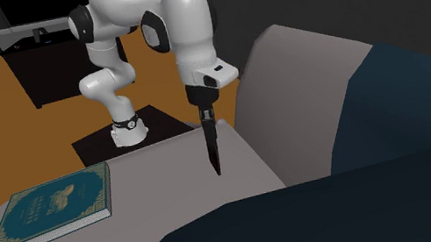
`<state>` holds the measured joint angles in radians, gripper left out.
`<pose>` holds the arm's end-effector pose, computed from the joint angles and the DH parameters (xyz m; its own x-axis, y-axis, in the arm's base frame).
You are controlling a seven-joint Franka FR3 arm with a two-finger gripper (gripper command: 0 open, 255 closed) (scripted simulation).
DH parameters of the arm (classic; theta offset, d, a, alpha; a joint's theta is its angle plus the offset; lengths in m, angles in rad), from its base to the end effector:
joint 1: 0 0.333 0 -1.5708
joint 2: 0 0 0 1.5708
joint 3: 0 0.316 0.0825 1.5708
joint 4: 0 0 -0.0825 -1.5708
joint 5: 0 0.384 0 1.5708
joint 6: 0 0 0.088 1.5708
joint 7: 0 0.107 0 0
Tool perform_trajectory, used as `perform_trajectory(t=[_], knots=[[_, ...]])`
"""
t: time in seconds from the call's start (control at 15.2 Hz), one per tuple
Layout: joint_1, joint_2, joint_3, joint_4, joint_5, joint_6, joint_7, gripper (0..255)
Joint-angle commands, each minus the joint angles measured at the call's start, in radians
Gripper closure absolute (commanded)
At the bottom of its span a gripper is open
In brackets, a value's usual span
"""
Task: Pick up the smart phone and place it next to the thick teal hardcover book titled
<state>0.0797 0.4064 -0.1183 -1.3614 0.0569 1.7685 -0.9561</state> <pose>0.6812 -0.0074 0.4909 0.6089 0.7932 0.0095 0.7932 -0.6089 -0.0025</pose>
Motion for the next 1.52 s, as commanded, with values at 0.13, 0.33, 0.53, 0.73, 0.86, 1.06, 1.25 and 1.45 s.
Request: perform_trajectory(t=[0.13,0.33,0.53,0.73,0.86,1.06,1.25,1.45], knots=[[-0.001,0.002,0.0,0.058,0.0,-0.056,0.002,255],[-0.003,0.009,0.0,0.108,0.0,-0.1,0.003,255],[-0.005,0.018,-0.001,0.164,0.001,-0.146,0.003,255],[-0.008,0.032,-0.001,0.226,0.003,-0.194,0.004,255],[-0.011,0.045,-0.001,0.273,0.004,-0.228,0.004,255],[-0.015,0.068,0.0,0.352,0.007,-0.284,0.005,255],[-0.03,0.06,-0.005,0.363,0.008,-0.304,-0.014,255],[-0.068,-0.003,-0.022,0.266,0.007,-0.271,-0.072,255]])
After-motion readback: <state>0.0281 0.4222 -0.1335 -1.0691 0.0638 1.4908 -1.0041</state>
